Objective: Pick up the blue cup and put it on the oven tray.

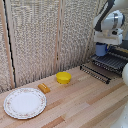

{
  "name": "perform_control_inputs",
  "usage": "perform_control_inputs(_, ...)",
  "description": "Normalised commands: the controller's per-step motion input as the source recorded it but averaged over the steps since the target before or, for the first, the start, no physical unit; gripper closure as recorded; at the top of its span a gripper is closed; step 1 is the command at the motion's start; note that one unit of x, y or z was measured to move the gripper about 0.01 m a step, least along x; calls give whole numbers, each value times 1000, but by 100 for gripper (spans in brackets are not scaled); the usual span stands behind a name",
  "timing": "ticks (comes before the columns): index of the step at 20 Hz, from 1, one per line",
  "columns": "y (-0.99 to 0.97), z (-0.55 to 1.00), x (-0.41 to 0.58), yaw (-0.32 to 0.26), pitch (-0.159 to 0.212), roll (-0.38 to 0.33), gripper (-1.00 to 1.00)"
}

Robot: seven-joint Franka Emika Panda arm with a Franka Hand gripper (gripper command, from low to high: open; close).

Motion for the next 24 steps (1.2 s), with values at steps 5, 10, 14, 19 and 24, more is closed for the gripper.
perform_control_inputs(5, -241, -79, -358, -9, 202, -14, 100)
perform_control_inputs(10, -64, -33, -198, 75, 57, 0, -100)
perform_control_inputs(14, -64, 369, 16, 46, 56, 0, -100)
perform_control_inputs(19, -126, 686, 0, 1, -25, 0, -100)
perform_control_inputs(24, -44, 909, 64, 1, 14, 7, -100)
